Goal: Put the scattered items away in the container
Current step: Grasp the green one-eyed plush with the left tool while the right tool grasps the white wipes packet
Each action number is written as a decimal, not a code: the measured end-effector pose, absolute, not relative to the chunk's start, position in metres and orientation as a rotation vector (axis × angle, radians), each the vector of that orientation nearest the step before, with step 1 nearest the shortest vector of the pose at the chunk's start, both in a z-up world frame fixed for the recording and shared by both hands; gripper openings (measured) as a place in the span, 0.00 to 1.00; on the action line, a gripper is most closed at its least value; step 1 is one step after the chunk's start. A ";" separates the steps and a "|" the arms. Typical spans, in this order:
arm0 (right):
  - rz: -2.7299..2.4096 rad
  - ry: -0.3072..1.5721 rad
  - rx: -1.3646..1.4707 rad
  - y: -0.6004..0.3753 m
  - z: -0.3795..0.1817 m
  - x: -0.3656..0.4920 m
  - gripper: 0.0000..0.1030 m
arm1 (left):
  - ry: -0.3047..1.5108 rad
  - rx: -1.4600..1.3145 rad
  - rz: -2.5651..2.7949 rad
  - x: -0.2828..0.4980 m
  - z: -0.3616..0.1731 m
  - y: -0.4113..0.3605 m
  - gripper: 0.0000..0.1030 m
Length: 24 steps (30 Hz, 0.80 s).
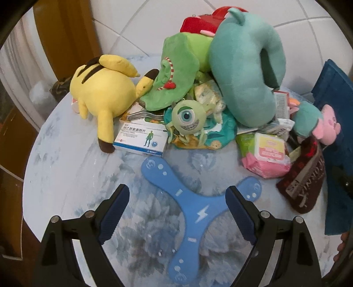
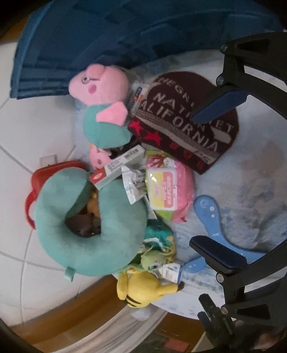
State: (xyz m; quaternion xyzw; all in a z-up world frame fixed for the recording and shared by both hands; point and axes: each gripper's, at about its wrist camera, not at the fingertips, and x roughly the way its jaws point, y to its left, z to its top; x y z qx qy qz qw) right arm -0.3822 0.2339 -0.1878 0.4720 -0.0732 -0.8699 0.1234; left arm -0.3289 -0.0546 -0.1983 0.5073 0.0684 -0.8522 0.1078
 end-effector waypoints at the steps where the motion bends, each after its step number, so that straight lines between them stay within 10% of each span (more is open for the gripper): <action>1: -2.532 -0.218 1.388 0.231 -0.191 -0.387 1.00 | 0.199 1.500 -2.507 -0.335 -0.201 -0.058 0.87; 24: -2.592 -0.295 1.632 0.185 -0.270 -0.511 1.00 | 0.128 1.655 -2.508 -0.479 -0.284 -0.083 0.87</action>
